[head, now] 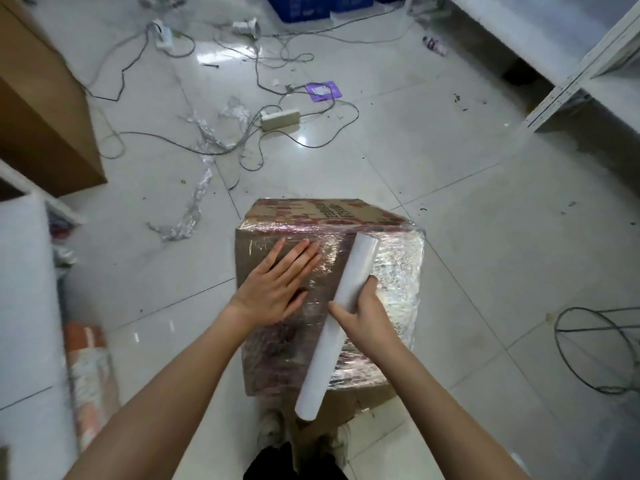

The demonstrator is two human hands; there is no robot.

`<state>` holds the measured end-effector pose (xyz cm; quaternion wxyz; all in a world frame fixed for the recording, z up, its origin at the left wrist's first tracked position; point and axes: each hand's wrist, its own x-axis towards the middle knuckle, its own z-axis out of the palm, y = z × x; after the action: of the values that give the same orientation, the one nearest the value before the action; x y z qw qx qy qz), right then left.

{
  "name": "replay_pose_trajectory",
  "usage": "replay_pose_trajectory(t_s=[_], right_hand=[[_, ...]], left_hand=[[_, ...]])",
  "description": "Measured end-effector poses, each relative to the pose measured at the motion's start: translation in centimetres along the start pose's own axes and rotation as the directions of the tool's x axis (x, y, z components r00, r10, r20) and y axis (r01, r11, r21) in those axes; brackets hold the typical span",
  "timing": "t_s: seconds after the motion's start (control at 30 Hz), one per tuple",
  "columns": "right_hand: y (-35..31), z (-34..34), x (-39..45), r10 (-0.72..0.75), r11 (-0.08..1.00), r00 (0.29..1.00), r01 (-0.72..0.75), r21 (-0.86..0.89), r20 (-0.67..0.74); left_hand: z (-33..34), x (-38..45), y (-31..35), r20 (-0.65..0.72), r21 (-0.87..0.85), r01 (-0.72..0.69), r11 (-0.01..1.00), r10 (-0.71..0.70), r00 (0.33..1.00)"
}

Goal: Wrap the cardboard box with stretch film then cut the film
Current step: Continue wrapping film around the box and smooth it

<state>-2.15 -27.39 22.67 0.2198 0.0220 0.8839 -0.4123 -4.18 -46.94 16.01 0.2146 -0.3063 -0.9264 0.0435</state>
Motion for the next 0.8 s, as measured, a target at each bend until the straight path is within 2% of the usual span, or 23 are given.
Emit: replay_pose_trajectory(t_s=[0.2,0.5,0.7,0.8], right_hand=[[0.1,0.2,0.0,-0.014,0.999,1.000,0.015,0.038,-0.019],[0.4,-0.4,-0.4,-0.003,0.987,0.985,-0.025,0.158,0.175],[1.1,0.3,-0.6,0.017,0.974,0.985,-0.055,0.221,0.171],[1.4,1.7,-1.3,0.040,0.955,0.993,-0.070,0.289,0.109]], left_hand=[[0.1,0.0,-0.2,0.015,-0.008,0.003,1.000,-0.003,1.000],[0.1,-0.5,-0.1,0.008,-0.006,-0.007,1.000,0.007,1.000],[0.2,-0.8,0.5,0.004,-0.011,0.000,1.000,0.000,1.000],[0.2,-0.9,0.4,0.006,-0.021,-0.001,1.000,0.001,1.000]])
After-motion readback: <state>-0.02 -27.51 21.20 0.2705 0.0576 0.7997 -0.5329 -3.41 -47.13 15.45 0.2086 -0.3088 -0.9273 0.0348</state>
